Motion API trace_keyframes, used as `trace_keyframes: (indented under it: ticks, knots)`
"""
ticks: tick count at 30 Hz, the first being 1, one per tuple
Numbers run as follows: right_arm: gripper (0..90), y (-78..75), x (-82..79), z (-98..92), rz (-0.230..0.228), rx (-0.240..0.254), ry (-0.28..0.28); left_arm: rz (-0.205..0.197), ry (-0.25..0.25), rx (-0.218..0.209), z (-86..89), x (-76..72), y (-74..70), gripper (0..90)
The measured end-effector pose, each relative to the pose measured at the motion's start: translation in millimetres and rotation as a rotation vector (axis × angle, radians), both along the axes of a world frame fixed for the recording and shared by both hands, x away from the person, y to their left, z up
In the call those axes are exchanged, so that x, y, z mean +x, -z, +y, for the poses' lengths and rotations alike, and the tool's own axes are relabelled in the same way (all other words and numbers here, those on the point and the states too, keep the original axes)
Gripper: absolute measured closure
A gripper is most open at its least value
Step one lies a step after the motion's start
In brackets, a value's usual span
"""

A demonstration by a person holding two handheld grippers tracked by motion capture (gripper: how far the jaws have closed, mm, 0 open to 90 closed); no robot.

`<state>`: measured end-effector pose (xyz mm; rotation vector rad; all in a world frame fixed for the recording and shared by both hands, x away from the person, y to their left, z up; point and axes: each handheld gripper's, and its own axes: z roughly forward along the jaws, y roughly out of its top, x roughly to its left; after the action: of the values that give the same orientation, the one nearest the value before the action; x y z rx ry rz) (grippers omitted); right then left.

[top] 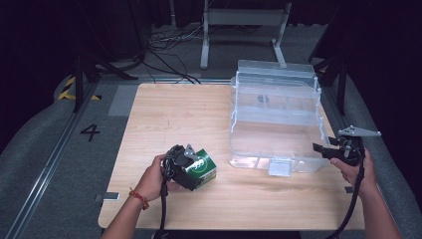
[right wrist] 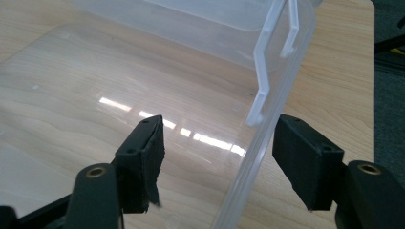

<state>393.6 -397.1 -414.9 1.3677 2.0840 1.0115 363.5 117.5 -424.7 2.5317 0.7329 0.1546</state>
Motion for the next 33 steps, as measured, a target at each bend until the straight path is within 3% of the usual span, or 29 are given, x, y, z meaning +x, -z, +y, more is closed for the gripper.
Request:
trace_keyframes:
  ticks: [4, 6, 7, 10, 11, 13, 21, 26, 33]
  knots:
    - [46.6, 3.0, -1.5, -2.4, 0.0, -0.018, -0.016, 0.012, 0.003, 0.012, -1.6, 1.4, 2.4, 12.8]
    - [53.1, 5.8, -3.0, -3.6, -0.003, -0.037, -0.015, 0.004, 0.01, 0.041, -3.0, 1.0, 1.5, 13.0]
    - [53.7, 6.2, -3.5, -4.3, -0.003, -0.016, -0.021, 0.009, 0.007, 0.04, -4.1, 1.5, 2.5, 13.0]
    - [54.9, 5.6, -4.9, -1.8, -0.011, -0.039, -0.014, 0.006, 0.056, 0.109, -6.8, 1.3, 0.6, 13.4]
    - [54.8, 5.5, -5.1, -1.1, -0.012, -0.043, -0.015, -0.003, 0.065, 0.11, -7.5, 1.4, 1.0, 13.5]
    - [54.8, 5.2, -5.9, 1.1, -0.011, -0.051, -0.019, 0.023, 0.076, 0.143, -9.4, 3.2, -1.4, 13.7]
    - [54.0, 2.8, -10.9, 18.5, 0.003, -0.069, -0.041, 0.054, 0.1, 0.209, -8.3, 0.6, -4.0, 14.1]
    - [54.0, 1.5, -13.0, 33.7, 0.012, -0.08, -0.053, 0.049, 0.136, 0.217, 2.4, -7.5, -3.8, 14.2]
    - [53.8, 0.9, -13.9, 53.9, 0.016, -0.086, -0.06, 0.055, 0.144, 0.227, 15.6, -22.9, -4.1, 14.2]
